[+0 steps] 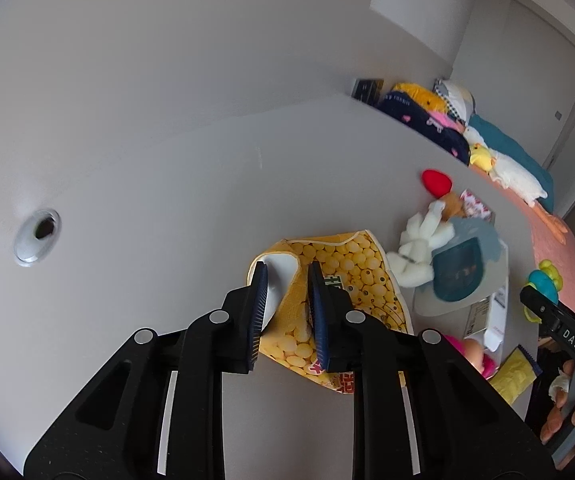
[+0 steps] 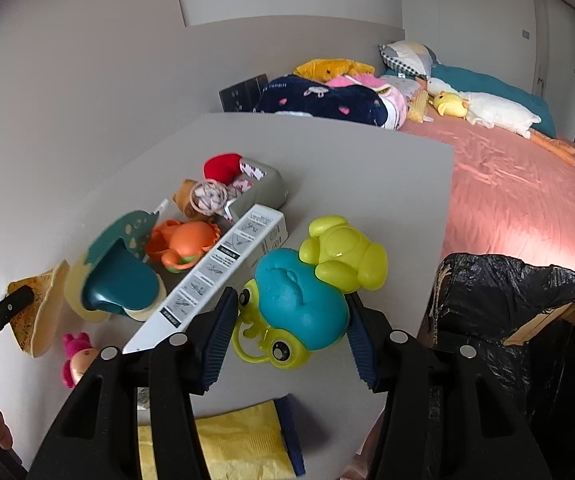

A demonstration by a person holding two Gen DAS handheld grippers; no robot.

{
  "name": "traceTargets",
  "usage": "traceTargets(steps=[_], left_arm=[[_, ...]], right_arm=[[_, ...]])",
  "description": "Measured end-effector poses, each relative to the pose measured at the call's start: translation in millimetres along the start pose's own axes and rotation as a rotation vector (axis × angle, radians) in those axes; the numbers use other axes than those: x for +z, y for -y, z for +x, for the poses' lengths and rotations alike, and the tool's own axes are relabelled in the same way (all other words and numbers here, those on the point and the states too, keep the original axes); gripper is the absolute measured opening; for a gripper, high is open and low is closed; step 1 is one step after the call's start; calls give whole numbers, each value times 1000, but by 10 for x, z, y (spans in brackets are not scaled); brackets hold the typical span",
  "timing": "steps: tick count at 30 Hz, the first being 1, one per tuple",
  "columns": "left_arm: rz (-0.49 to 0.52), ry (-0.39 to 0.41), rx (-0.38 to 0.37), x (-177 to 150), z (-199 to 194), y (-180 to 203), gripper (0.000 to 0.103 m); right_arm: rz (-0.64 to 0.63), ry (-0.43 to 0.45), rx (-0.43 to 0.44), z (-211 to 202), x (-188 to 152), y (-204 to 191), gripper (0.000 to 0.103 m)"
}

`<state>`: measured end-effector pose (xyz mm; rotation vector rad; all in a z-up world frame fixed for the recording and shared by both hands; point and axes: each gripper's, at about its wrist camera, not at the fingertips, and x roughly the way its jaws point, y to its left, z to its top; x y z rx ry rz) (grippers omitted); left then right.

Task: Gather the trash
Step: 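Close left tool on the popcorn bag while right tool grasps the teal toy car, then carry both items over the black trash bag and open both tools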

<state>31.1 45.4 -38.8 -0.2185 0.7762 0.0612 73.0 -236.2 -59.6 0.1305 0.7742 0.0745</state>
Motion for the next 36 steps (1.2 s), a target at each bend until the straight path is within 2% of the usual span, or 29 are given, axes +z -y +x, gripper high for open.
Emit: traceTargets(steps=[5,16,24,36], left_arm=[[16,46,0,39,-212,95,21],[107,86,-70,44,-500,713,21],[178,78,-144,-10,-525,1273,21],[305,39,-276,-164,-449,2123,21]], right_arm=[[9,29,2,-187,18,68,54],[50,93,-14,-633,-5,410,54],[84,129,-49,-907,-43,768,54],[177,165,-148,-1220,-163,1403,54]])
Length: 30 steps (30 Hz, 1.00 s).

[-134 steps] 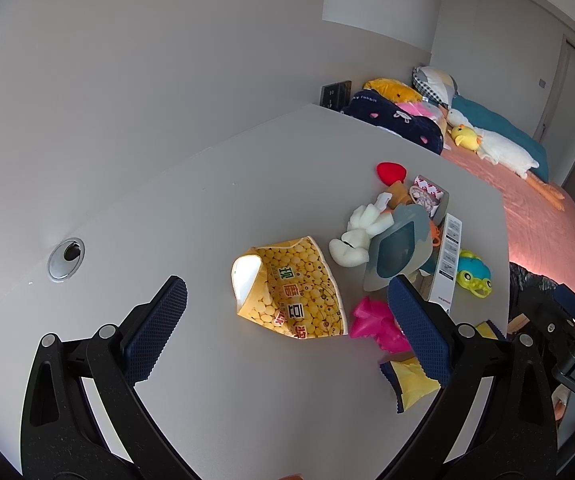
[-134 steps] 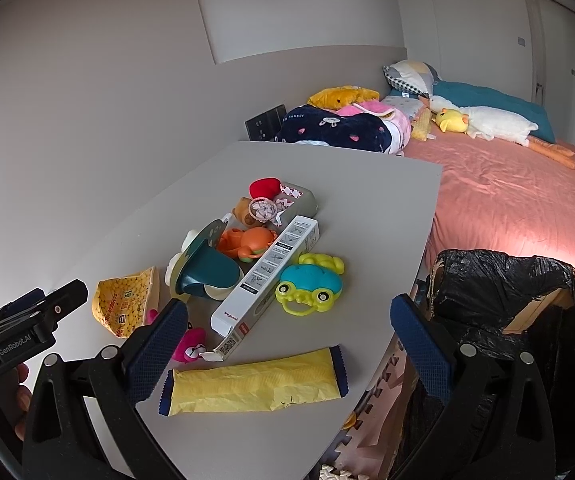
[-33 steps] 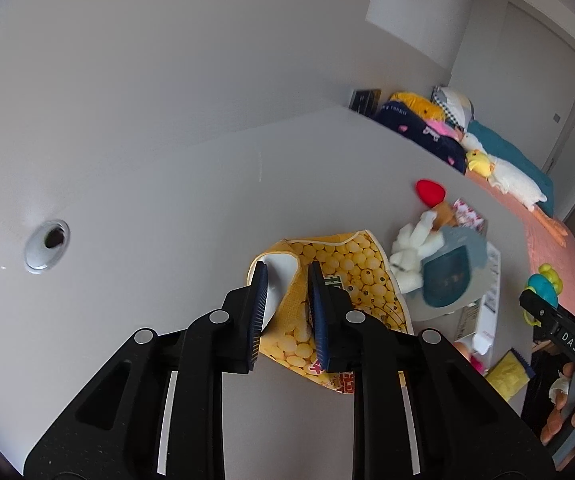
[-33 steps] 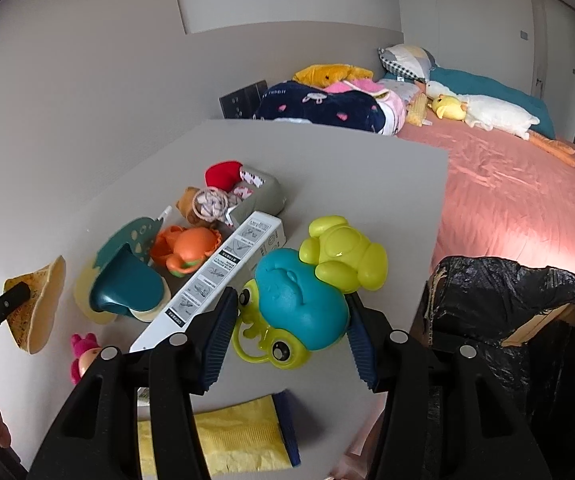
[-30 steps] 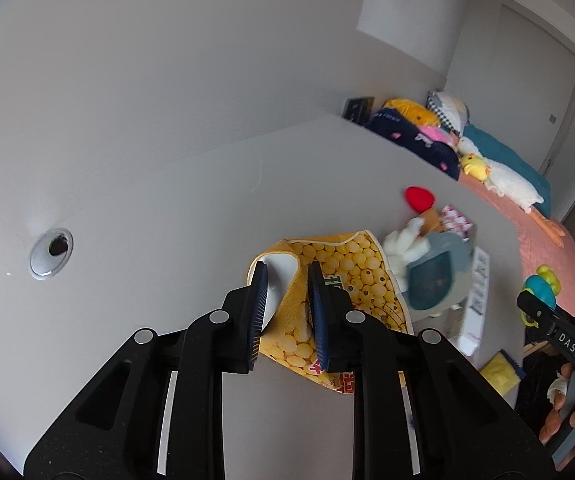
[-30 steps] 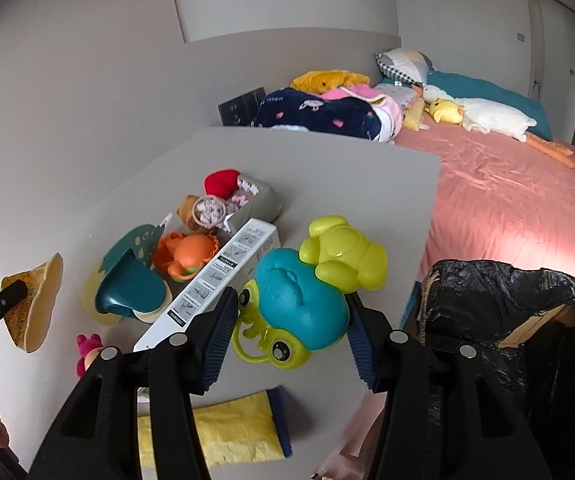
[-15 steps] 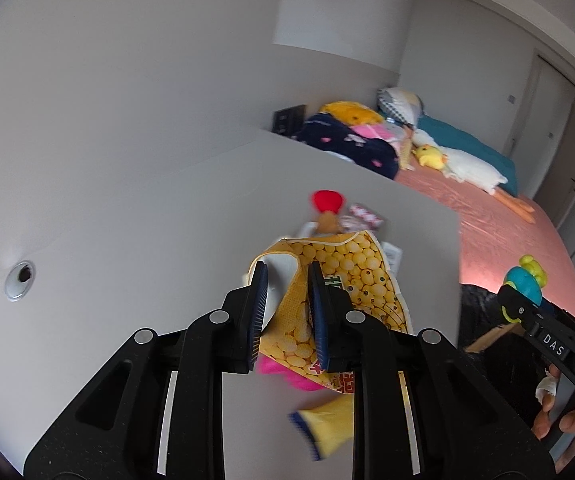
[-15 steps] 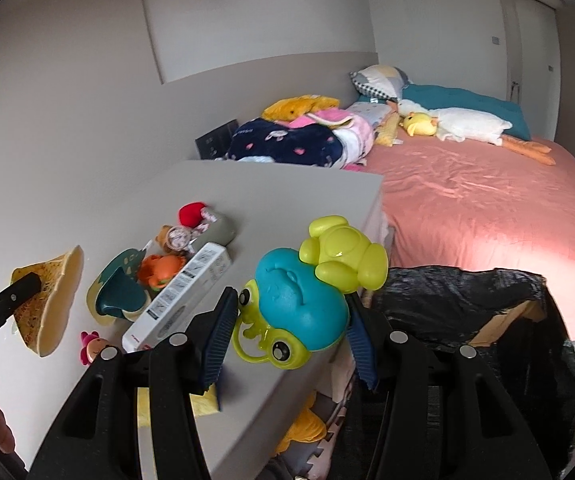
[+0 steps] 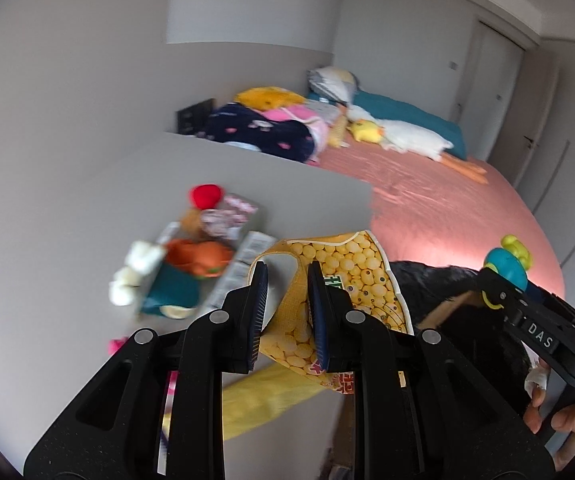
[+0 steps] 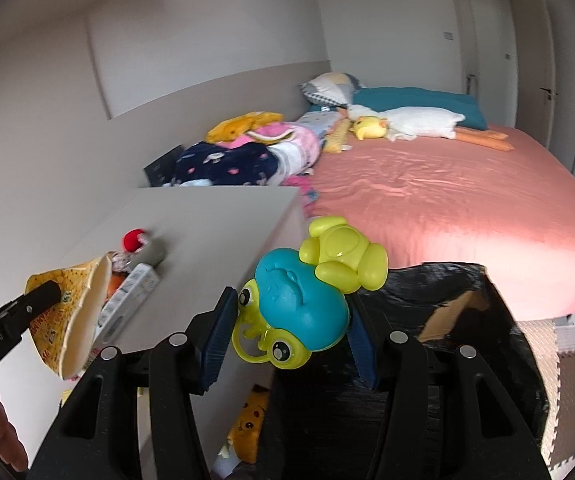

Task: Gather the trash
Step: 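Carry both items over the black trash bag and open both tools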

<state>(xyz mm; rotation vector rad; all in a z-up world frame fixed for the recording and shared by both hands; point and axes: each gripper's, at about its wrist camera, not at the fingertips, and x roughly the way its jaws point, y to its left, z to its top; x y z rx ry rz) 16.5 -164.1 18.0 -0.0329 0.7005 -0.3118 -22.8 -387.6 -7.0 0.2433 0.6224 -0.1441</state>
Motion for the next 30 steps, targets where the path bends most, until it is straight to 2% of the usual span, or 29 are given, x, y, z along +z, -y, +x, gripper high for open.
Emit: traceTargets(steps=[16,17,18,19,20,21,30], left_arm=[[125,-90,-177,-88,354,907,21],[132,-98,-191,-92,372,945,22],[148,-120,-224,-105,409,1018,25],[156,-132,-236,-115,427,1054,50],[162,-140,-237,-123,438,1092,90],[169,-131,-226,-135,449,1128,97],[193,-120,-212,-148,472,1175,97]], right_arm=[[108,19,-143,-179,25,811,54],[106,12,-161,-177,29,847,58],[109,11,-176,-183,30,869,74],[125,23,-201,-204,31,916,81],[141,40,-214,-235,31,955,86],[162,58,-225,-272,27,1003,87],[219,80,-255,-323,38,1191,87]])
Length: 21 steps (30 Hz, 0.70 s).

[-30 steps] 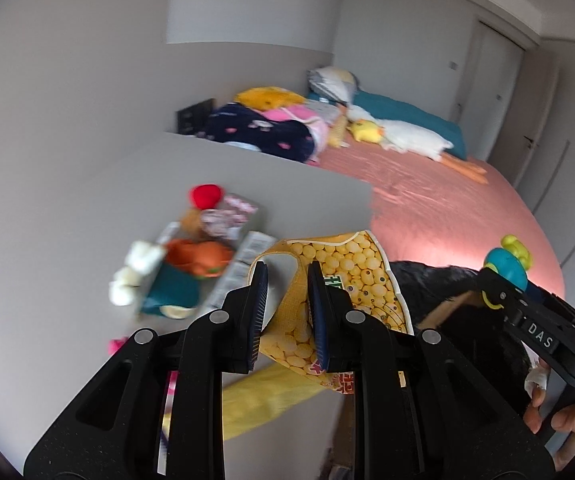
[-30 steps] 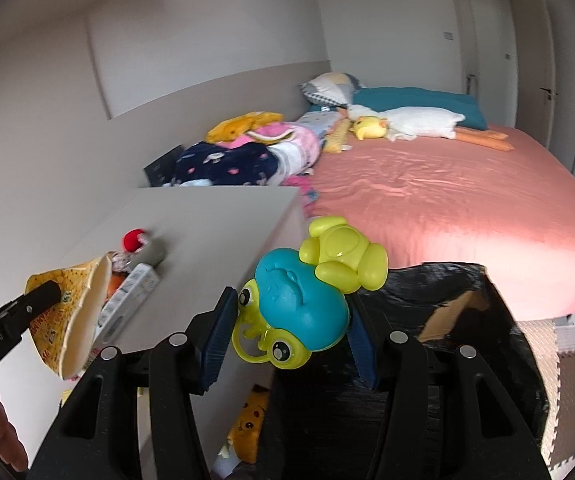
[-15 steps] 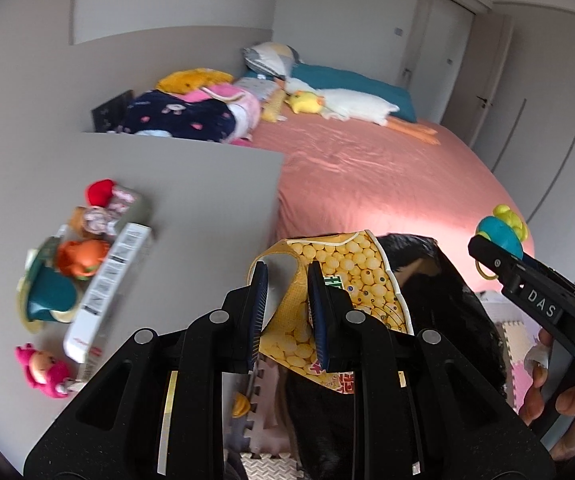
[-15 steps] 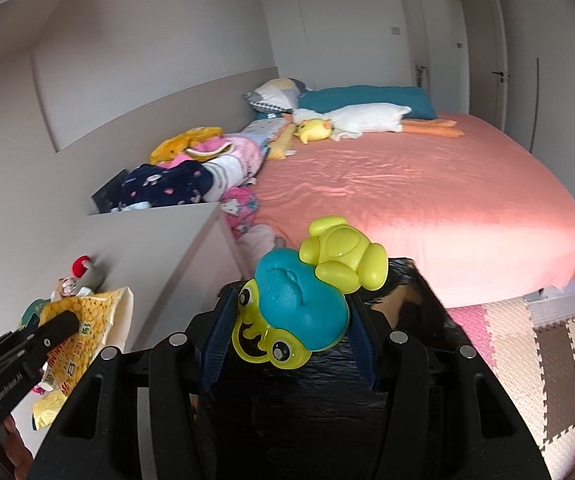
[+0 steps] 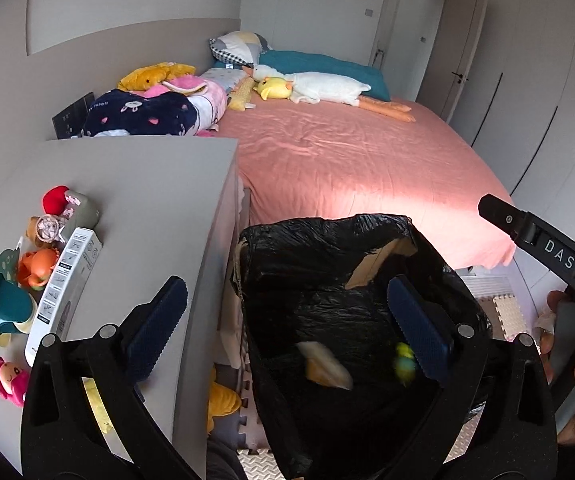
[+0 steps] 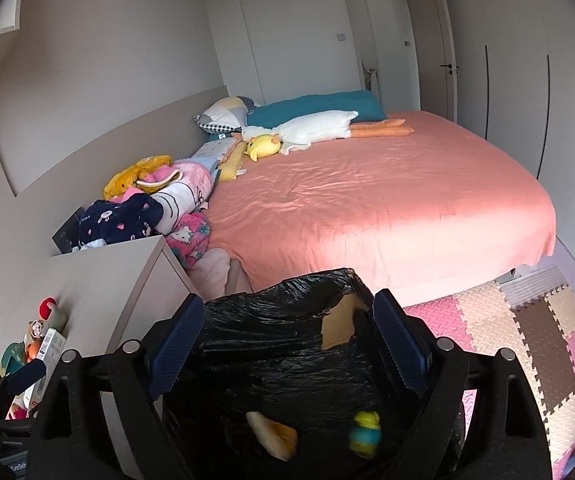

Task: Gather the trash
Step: 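Carry both items over the black trash bag and open both tools, then grasp the yellow snack wrapper with left tool while right tool returns to table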

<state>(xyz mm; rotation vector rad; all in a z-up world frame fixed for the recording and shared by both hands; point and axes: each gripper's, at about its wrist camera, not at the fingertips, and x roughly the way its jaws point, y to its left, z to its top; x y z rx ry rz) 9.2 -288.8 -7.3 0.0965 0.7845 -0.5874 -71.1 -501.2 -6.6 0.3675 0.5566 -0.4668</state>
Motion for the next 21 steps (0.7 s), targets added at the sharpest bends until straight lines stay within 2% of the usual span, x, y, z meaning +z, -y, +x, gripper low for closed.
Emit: traceTargets(steps=[11,21], left_arm=[[-29,19,44,-50,-132,-201,97],[-56,17,106,-235,-314,-578,97]], right_arm=[[-37,-13,35,7,-55,-215,87],[-101,-37,92,28,-186,-654,87]])
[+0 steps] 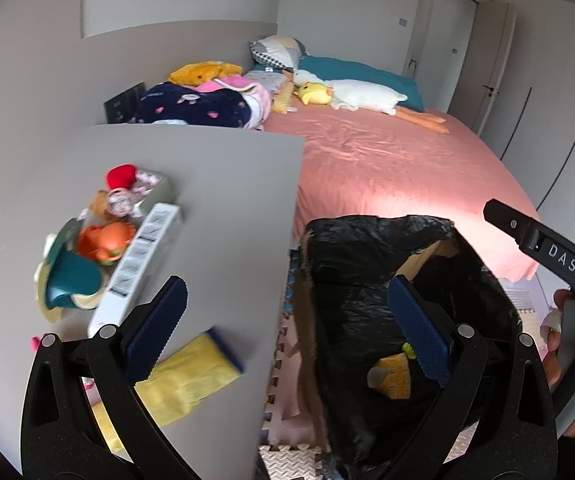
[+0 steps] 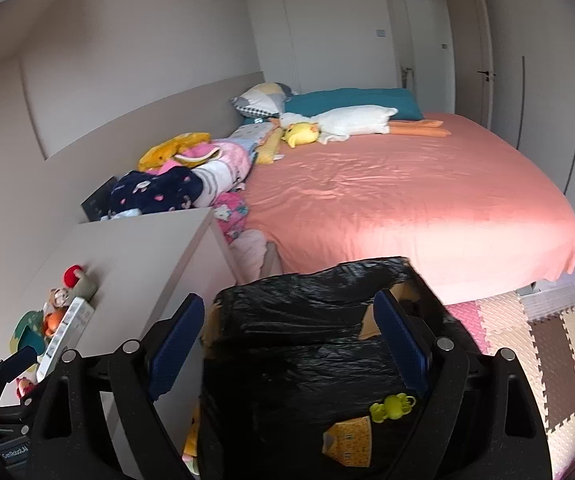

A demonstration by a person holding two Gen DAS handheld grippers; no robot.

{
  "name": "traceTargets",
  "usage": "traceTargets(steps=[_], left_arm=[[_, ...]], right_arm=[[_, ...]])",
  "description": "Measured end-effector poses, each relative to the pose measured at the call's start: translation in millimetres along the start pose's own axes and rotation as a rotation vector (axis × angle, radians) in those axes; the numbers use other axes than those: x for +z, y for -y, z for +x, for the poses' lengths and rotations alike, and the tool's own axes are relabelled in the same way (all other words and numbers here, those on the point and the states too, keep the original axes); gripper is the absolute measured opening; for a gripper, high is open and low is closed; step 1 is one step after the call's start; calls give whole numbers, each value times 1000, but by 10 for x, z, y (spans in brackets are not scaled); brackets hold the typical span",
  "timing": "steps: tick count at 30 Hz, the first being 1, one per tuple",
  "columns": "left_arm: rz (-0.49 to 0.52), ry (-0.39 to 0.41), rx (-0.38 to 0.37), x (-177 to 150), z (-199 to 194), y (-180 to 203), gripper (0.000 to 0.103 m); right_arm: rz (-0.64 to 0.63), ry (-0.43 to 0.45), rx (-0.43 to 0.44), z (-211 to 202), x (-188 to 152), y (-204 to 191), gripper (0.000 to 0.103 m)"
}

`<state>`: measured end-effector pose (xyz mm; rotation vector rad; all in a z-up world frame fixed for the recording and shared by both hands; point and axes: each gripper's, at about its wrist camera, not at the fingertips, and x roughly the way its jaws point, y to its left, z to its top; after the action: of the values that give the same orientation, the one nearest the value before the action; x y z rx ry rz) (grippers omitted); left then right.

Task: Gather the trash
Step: 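Grasp the yellow snack wrapper with left tool while right tool returns to table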

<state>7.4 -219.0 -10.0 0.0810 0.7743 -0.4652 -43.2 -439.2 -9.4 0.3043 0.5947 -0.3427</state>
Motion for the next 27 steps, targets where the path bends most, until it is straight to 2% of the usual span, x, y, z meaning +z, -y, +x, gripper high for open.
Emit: traceTargets(steps=[13,27], left_arm=[[38,-64,62,-382,-102,-474,97],[84,-163,82,-657,82,-679,69]], right_arm=[[-65,-44,85,108,-159,-553,87],[-148,-74,154,181,-290,-1075,87]])
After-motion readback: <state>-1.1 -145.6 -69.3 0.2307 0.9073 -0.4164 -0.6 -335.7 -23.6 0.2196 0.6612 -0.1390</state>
